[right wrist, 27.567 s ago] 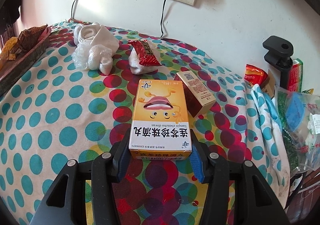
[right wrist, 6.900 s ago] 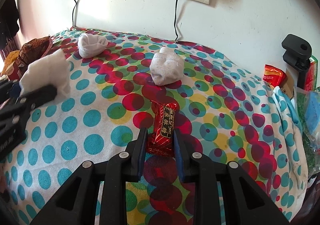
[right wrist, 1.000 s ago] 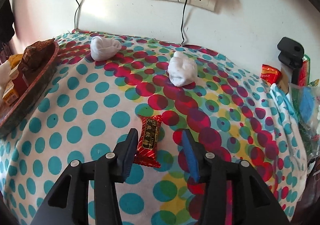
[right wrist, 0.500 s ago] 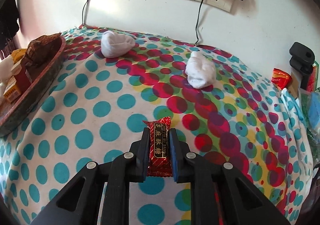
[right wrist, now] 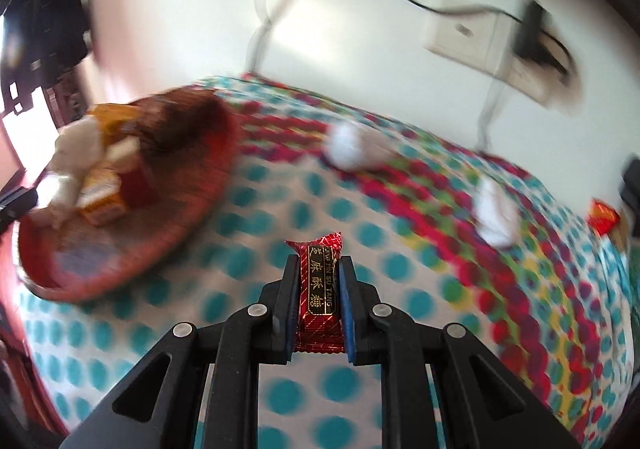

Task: Organize objects
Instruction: 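Carry the red candy bar into the red tray and open the right gripper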

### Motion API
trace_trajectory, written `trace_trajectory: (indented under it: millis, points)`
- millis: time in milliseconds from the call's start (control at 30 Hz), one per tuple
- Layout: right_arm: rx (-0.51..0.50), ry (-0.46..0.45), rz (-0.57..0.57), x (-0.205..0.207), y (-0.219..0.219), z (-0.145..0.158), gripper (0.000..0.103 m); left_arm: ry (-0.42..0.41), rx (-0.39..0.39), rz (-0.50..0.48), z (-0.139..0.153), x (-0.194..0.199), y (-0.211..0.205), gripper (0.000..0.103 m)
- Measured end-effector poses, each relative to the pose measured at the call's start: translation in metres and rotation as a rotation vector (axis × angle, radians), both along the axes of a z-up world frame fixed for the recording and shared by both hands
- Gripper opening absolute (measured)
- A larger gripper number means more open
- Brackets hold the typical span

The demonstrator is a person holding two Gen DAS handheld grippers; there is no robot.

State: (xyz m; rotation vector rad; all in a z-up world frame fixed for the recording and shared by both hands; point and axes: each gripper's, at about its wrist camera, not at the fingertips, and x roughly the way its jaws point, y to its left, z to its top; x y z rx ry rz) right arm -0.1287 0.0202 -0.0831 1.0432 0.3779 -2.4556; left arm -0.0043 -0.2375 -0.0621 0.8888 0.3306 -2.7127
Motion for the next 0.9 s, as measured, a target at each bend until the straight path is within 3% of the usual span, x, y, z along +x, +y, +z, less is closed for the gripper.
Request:
trace_trajectory:
  millis: [133,300,700,900]
  points:
    - [0.01,0.009,0.086,0.001,-0.053,0.005,0.017,0.0,0.006,0.004,0.0,0.0,-0.001,0.056]
    - [0.017,-0.001,0.106,-0.014,-0.099,0.0,0.017,0.015,0.005,0.021,0.002,0.003,-0.005,0.056]
    - [0.061,-0.065,0.085,-0.07,-0.145,-0.026,0.017,0.01,0.055,0.043,-0.003,-0.002,-0.016,0.056]
    - [0.034,-0.041,0.102,-0.061,-0.138,-0.026,0.028,-0.005,0.061,0.035,-0.007,-0.004,-0.016,0.056]
